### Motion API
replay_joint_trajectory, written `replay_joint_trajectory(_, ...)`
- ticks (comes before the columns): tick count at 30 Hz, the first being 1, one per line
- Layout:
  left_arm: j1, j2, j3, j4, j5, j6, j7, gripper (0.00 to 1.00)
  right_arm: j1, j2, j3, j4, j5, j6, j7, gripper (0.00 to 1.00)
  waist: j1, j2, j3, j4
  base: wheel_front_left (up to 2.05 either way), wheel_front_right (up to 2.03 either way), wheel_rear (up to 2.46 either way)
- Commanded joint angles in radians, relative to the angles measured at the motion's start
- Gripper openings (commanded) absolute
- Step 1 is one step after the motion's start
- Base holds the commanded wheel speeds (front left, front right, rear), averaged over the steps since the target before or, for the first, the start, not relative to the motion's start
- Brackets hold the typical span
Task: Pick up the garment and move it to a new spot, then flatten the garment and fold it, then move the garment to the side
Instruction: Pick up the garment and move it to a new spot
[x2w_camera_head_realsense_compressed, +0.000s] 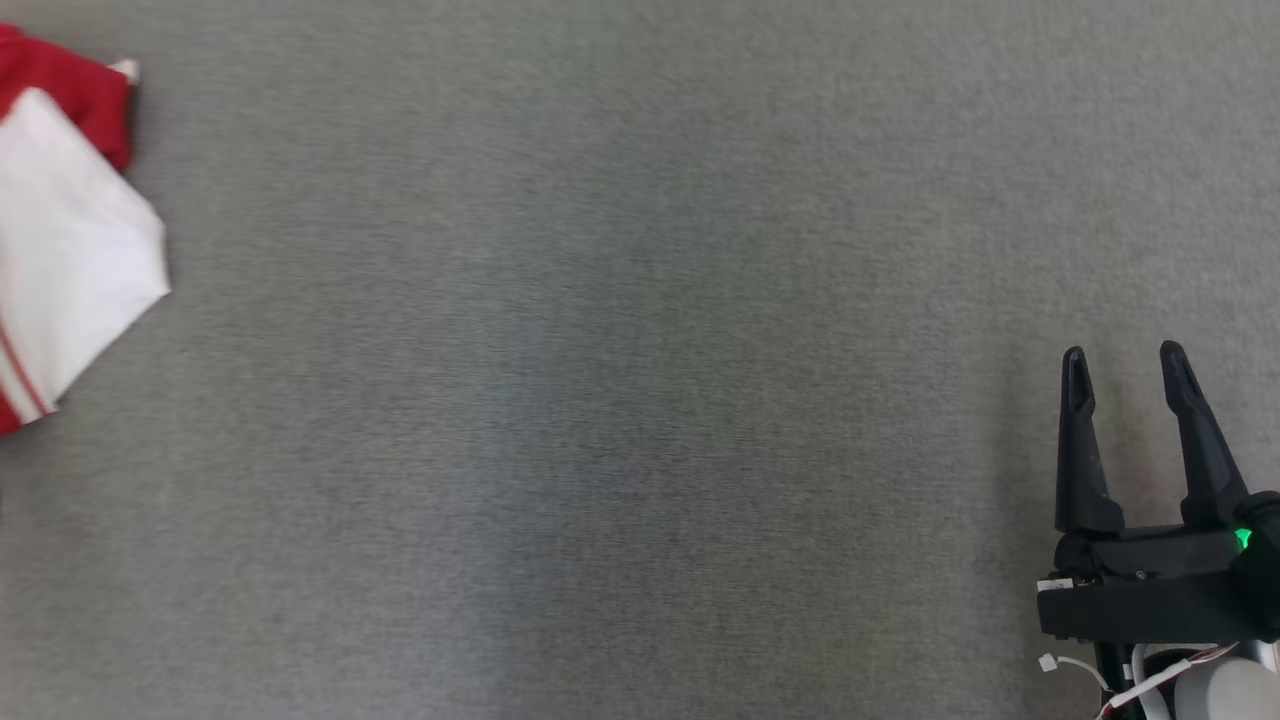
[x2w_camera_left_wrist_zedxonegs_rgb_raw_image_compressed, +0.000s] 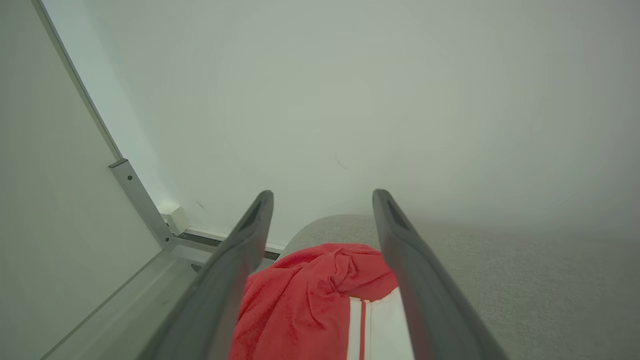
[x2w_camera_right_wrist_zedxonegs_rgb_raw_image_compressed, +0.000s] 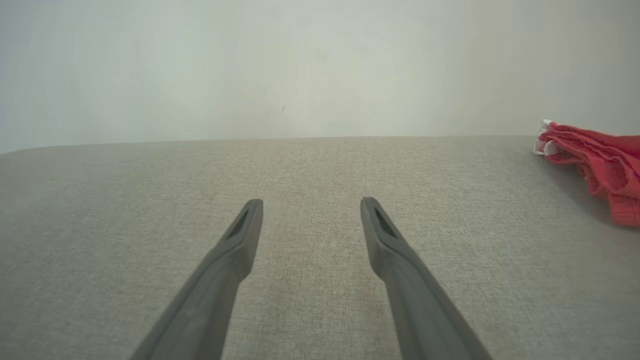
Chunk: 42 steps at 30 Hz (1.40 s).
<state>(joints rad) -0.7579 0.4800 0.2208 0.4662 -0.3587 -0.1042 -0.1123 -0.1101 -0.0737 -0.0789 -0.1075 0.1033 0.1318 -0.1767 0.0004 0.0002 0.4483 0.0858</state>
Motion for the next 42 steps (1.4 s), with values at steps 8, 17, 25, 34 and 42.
replay_joint_trajectory(8,-0.111,0.082,-0.035,0.205,-0.054,-0.019,0.115,1.00,-0.016,0.004,-0.015,-0.048,-0.018,-0.003,0.011,1.00,-0.0004,-0.0002,0.114,-0.114,0.00,0.00,0.00)
replay_joint_trajectory(17,-0.143,0.099,-0.094,0.363,-0.110,-0.025,0.248,1.00,-0.010,0.005,-0.026,-0.072,-0.025,-0.003,0.029,1.00,-0.0004,-0.0002,0.108,-0.110,0.00,0.00,0.00)
replay_joint_trajectory(25,-0.153,0.070,-0.161,0.491,-0.184,-0.025,0.378,0.41,-0.010,0.003,-0.017,-0.098,-0.037,-0.003,0.055,1.00,-0.0004,-0.0002,0.097,-0.104,0.00,0.00,0.00)
replay_joint_trajectory(34,-0.198,0.100,-0.213,0.511,-0.208,-0.026,0.249,0.00,0.004,0.000,-0.017,-0.107,-0.039,-0.003,0.070,1.00,-0.0004,-0.0002,0.062,-0.108,0.00,0.00,0.00)
replay_joint_trajectory(42,-0.273,0.116,-0.256,0.487,-0.143,-0.025,0.001,0.00,0.016,0.006,-0.005,-0.067,-0.019,-0.003,0.052,1.00,-0.0004,-0.0002,-0.026,-0.079,0.00,0.00,0.00)
